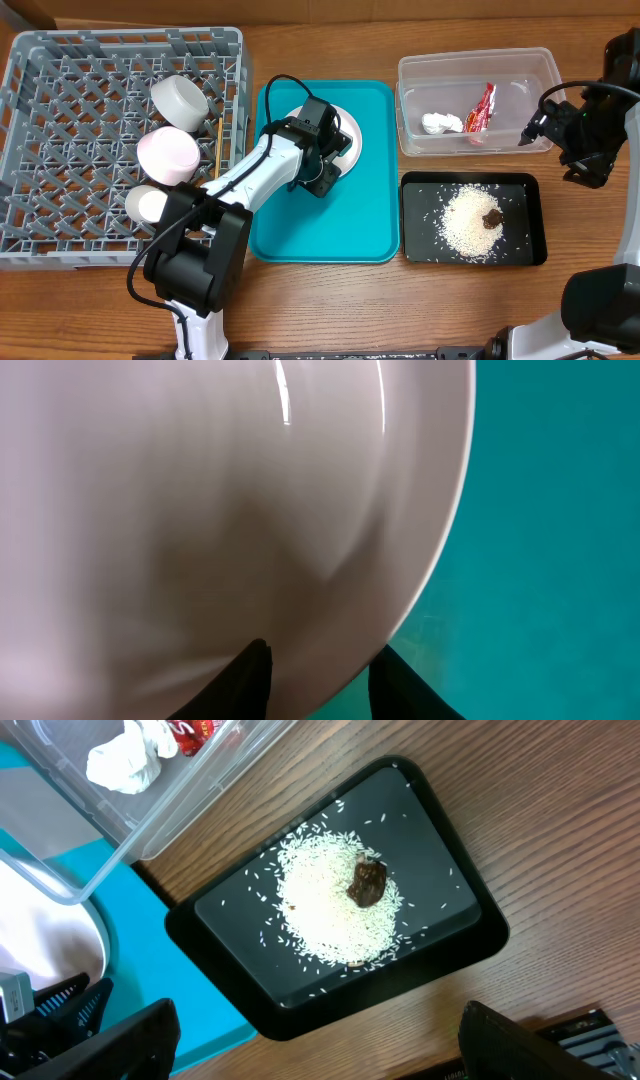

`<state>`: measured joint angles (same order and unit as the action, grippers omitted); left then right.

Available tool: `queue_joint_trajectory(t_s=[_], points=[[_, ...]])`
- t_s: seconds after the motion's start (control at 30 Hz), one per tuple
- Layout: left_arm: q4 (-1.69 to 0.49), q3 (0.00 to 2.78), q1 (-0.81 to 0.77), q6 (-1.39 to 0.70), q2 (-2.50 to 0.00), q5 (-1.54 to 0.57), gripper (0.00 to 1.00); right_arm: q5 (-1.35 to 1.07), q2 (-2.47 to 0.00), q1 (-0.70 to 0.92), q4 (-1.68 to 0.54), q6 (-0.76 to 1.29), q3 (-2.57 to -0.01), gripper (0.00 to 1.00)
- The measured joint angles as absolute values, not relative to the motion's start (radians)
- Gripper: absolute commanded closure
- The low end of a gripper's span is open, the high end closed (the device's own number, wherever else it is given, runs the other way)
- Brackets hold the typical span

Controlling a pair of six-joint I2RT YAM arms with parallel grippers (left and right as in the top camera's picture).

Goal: Sort waste into correct bins and load items into the dishwasher
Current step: 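Move the left gripper to the white plate and grasp its rim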

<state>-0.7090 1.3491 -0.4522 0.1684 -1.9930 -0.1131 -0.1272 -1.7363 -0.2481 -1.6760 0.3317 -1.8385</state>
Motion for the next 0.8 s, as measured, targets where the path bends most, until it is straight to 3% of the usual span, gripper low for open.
queue_joint_trajectory(t_s=[0.33, 0.57, 0.8], points=[[-0.691, 1.349, -0.463, 0.168, -1.993, -0.112, 0.88, -0.128, -1.736, -0.248, -1.676, 0.332, -1.839, 0.09], [-0.681, 1.349, -0.477, 0.168, -1.993, -0.063, 0.76, -0.128, -1.736, -0.248, -1.676, 0.332, -1.839, 0.09], [-0.677, 1.349, -0.478, 0.165, -1.993, -0.034, 0.76, -0.127, -1.736, -0.248, -1.677, 0.332, -1.839, 0.09]])
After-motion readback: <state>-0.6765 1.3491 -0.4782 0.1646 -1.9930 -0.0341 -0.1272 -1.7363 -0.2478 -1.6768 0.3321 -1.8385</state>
